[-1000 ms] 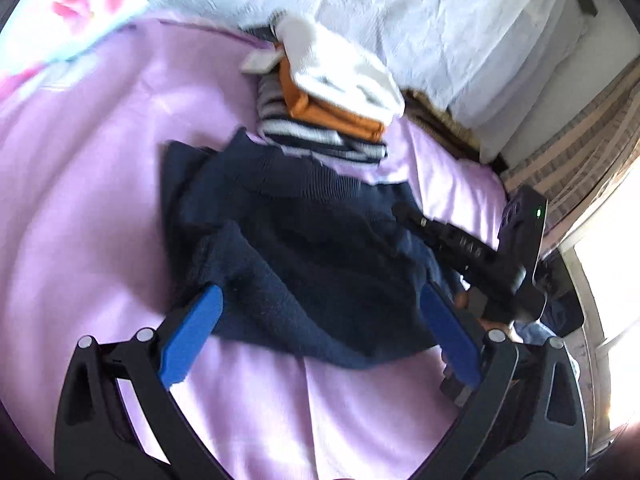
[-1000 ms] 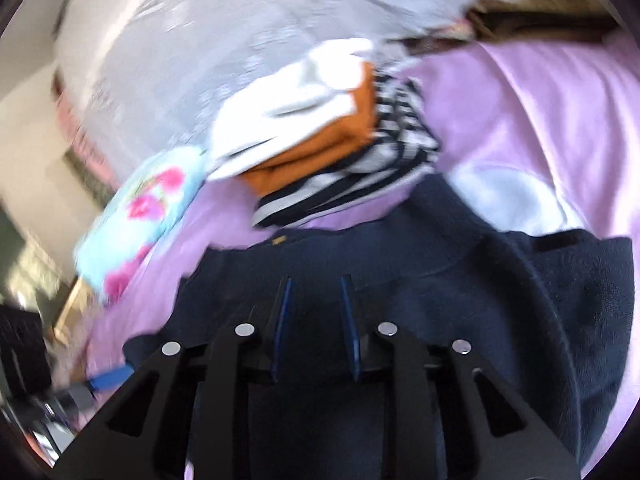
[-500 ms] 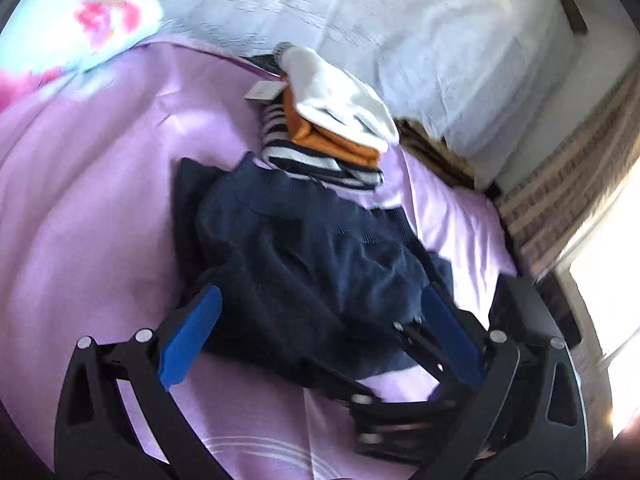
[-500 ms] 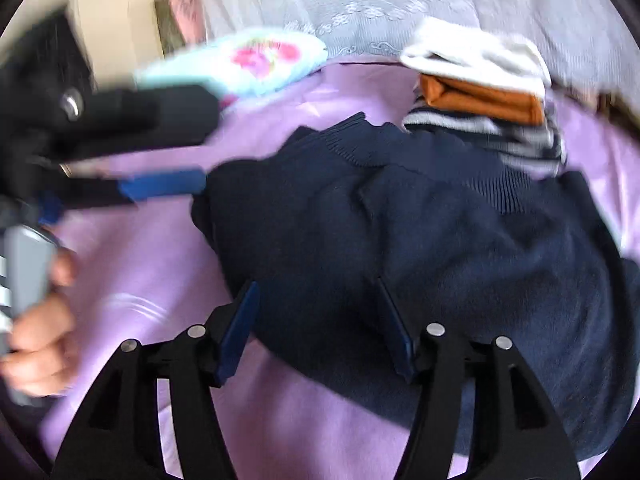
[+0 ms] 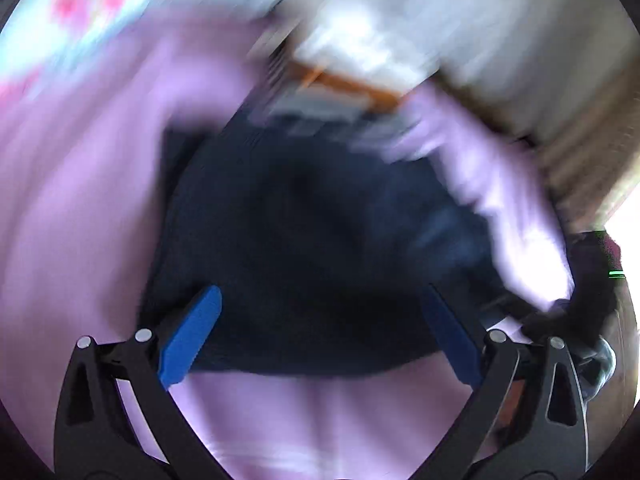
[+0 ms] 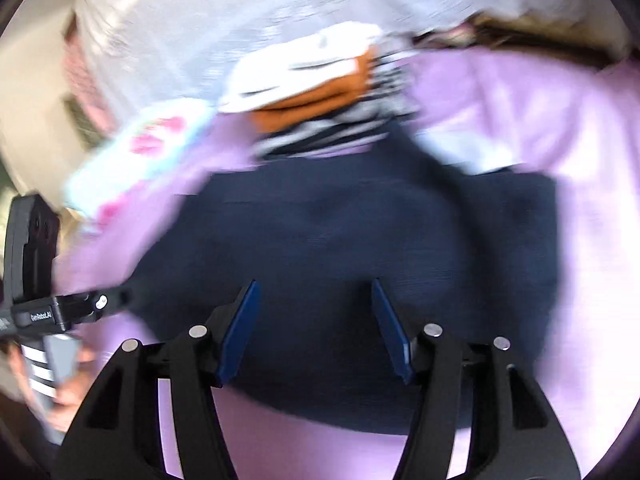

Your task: Fold small clothes

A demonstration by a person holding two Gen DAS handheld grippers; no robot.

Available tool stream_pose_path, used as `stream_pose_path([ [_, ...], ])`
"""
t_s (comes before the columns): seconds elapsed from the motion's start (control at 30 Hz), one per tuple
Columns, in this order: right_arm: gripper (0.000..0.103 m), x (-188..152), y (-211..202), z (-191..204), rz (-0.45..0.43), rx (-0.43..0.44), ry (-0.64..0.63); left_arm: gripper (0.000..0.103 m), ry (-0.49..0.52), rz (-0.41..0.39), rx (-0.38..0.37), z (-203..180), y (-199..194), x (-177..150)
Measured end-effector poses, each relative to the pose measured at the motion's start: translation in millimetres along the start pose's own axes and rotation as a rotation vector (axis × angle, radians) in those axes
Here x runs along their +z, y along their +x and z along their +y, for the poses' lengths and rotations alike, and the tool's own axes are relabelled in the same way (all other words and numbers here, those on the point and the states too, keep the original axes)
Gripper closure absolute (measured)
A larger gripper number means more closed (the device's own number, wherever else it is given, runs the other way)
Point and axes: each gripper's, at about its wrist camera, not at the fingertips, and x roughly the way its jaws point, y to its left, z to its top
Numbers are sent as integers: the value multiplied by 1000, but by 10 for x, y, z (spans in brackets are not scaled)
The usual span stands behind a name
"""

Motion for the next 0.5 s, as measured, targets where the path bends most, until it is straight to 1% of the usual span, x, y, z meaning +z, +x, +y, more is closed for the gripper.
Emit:
stream_pose_path([
  [0.03,48,-54,-17,-123,18,-21,-3,2,0,18,-47,95,14,-59],
  [0.07,58,-99,-7,-254,22,-12,5,2,22,8,-46,88,-67,-113],
  [0.1,75,-132,-65,-383,18,-5,26,2,46,7,-25,59,-150,-193],
  [0.13,82,-147,-120,-494,15,-4,55,2,67,-2,-7,39,-205,-271],
  [0.17,88,-171,-216,-667,3,24,115,2,86,-13,24,27,-254,-382],
  [0.2,94,-194,-236,-755,-3,56,166,2,81,-18,63,50,-290,-506],
  [0.23,98,-202,-265,-836,-3,70,207,2,72,-22,52,72,-321,-549],
  [0.27,99,-192,-303,-853,-16,62,225,2,62,-28,15,95,-366,-563],
  [0.3,92,-179,-346,-813,-41,49,213,2,55,-45,-9,101,-419,-554],
  [0.37,92,-127,-413,-625,-97,30,144,2,42,-136,-50,91,-619,-473],
  [0.43,88,-42,-398,-500,-104,56,96,2,54,-193,-80,37,-754,-365],
  [0.5,69,-42,-278,-447,-71,42,82,2,55,-206,-49,3,-726,-226],
])
